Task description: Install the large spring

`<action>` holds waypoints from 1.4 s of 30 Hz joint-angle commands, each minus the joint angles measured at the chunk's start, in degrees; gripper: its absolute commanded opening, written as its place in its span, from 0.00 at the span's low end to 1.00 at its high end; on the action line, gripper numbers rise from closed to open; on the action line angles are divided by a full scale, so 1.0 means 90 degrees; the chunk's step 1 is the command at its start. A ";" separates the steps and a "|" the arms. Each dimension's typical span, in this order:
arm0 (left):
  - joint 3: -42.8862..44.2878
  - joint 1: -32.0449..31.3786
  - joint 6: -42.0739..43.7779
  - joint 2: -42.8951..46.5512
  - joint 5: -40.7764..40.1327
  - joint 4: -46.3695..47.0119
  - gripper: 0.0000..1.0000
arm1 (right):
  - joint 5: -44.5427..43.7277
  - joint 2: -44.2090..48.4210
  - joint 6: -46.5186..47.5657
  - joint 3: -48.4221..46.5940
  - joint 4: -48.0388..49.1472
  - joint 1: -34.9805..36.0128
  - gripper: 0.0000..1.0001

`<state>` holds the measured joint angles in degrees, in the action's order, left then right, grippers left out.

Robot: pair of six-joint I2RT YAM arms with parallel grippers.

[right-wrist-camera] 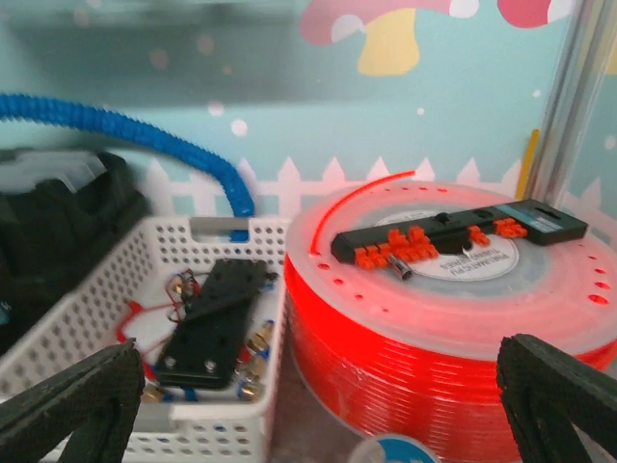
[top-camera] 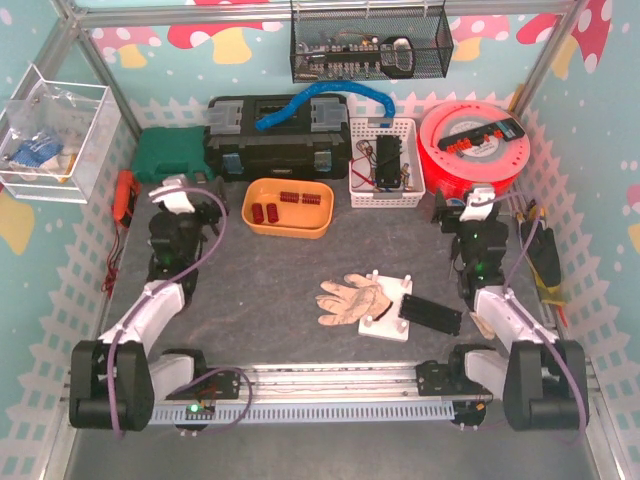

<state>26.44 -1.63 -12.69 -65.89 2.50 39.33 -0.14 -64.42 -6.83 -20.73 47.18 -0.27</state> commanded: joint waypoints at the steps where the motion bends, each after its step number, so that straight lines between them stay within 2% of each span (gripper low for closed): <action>1: 0.0625 -0.0013 -0.1671 0.0304 0.0521 -0.2036 0.99 | 0.0237 0.0632 -0.1141 -0.0864 -0.2072 0.0040 0.99; 6: 0.0813 -0.0012 -0.2610 0.0320 0.1094 -0.2548 0.99 | 0.0166 0.0889 -0.1572 -0.1964 -0.4293 0.0040 0.99; 9: 0.1135 0.0031 -0.2876 0.0170 0.1048 -0.3677 0.99 | -0.0226 0.0996 -0.2084 -0.2304 -0.5368 0.0040 0.99; 10: 0.1093 0.0058 -0.2919 0.0148 0.1162 -0.3728 0.99 | -0.0497 0.1059 -0.2404 -0.2281 -0.5545 0.0033 0.99; 12: 0.0922 0.0085 -0.2916 0.0162 0.1512 -0.3524 0.99 | -0.0820 0.1220 -0.3035 -0.2127 -0.5770 0.0000 0.99; 16: 0.0697 0.0079 -0.2819 0.0195 0.2259 -0.3043 0.99 | -0.0509 0.1398 -0.3723 -0.2070 -0.6213 -0.0033 0.99; 20: 0.0696 -0.0200 -0.2642 0.0184 0.2415 -0.2963 0.99 | -0.0639 0.1350 -0.5196 -0.2315 -0.7537 -0.0033 0.99; 23: 0.0695 -0.0884 -0.2320 0.0260 0.1969 -0.2954 0.99 | -0.0341 0.1177 -0.5716 -0.2471 -0.8290 -0.0023 0.99; 30: 0.0510 -0.3026 -0.1714 0.0514 0.0419 -0.2984 0.99 | 0.0226 0.0199 -0.6393 -0.2891 -1.0129 -0.0018 0.98; 36: 0.0094 -0.4533 -0.1277 0.0592 -0.1329 -0.2786 0.99 | 0.0612 -0.0066 -0.6428 -0.2764 -1.0645 -0.0010 0.94; 39: -0.0010 -0.5006 -0.0818 0.0450 -0.1995 -0.2652 0.99 | 0.0982 0.0051 -0.6703 -0.2491 -1.0894 0.0022 0.91; 42: -0.0188 -0.5152 -0.0446 0.0335 -0.2196 -0.2257 0.99 | 0.1151 0.0345 -0.7071 -0.2291 -1.1169 0.0071 0.90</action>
<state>26.57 -46.54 -23.16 -61.84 -8.78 14.04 6.59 -64.18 -65.14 -43.86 -46.33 -0.30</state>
